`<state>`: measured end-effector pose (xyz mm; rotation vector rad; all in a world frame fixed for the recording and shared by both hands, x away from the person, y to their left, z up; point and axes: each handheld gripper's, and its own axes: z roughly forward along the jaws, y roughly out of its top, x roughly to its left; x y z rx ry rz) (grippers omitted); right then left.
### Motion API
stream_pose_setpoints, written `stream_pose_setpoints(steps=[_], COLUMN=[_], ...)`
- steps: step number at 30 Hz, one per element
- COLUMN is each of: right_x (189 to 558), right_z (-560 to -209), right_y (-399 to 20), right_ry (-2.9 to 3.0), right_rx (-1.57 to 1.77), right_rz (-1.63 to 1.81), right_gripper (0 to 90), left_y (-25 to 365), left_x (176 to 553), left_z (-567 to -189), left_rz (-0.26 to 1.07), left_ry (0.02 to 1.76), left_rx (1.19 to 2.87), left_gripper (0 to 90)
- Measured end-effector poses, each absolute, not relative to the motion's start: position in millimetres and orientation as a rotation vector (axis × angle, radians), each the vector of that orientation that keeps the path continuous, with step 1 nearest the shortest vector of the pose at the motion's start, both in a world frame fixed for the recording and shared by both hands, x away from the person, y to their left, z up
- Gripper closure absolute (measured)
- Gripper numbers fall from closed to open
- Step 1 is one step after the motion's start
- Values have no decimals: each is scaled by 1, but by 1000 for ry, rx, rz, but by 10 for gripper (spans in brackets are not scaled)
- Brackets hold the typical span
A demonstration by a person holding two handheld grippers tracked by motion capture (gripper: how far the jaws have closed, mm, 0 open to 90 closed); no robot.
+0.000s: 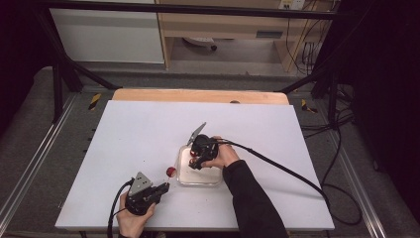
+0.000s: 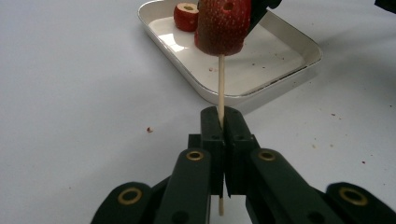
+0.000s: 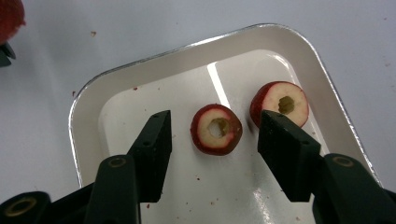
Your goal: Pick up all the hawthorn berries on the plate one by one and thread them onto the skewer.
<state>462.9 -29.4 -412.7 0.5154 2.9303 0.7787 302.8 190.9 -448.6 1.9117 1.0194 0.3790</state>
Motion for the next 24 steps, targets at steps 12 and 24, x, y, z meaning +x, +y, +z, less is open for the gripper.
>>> stream_pose_setpoints(steps=[12, 24], right_x=[467, 470], right_z=[-419, -423], right_y=[-26, -24], right_ry=[2976, 2980], right_rx=[412, 367], right_rz=[728, 721], right_gripper=[526, 607], left_y=[189, 189], left_x=[304, 304], left_z=[-450, -450], left_rz=[376, 374], left_ry=[1014, 1011], left_rx=[1921, 1931], left_gripper=[883, 884])
